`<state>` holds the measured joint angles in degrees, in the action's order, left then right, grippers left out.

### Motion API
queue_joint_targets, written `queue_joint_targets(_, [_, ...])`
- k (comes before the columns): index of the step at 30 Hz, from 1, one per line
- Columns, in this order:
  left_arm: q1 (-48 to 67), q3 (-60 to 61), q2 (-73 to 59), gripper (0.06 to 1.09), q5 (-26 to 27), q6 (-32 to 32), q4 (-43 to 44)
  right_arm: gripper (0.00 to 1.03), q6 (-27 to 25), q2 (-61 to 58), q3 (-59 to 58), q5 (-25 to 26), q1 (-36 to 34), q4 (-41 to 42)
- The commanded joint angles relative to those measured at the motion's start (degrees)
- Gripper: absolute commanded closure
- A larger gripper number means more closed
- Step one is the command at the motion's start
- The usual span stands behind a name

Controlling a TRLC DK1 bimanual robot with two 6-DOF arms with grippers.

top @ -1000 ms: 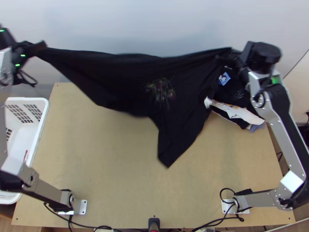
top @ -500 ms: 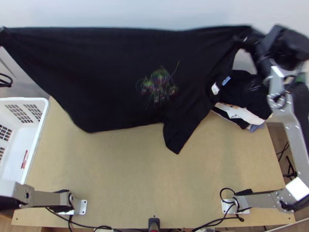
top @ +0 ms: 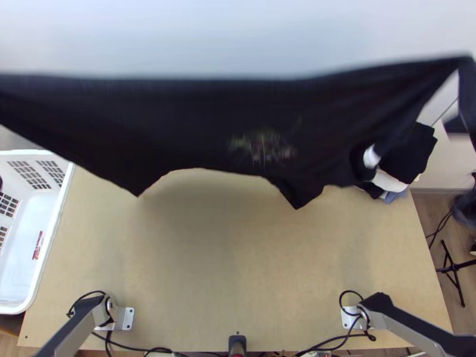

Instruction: Fold the t-shirt

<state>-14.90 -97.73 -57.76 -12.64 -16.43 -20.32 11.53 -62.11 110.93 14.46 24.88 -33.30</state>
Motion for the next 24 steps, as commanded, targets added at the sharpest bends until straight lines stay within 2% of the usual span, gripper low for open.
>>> queue_joint_targets(1, [-1.28,15.47,15.48,1.05,-1.68,0.87,6.69,1.0,-0.89,15.35,-5.2,-2.15,1.92,-8.71])
queue_joint_targets(10, [-0.92,16.43,20.05,1.05,-1.68,0.17,5.37,1.0,-0.89,20.45,-0.37,-2.15,0.52,-12.84])
queue_joint_targets(19, [-1.01,15.91,20.4,1.05,-1.68,-0.27,5.11,1.0,-0.81,17.19,4.82,-2.15,1.04,-12.4])
queue_joint_targets(24, [-1.01,16.35,19.61,1.05,-1.68,-0.98,5.11,1.0,-0.46,9.9,13.52,-2.15,3.94,-11.44])
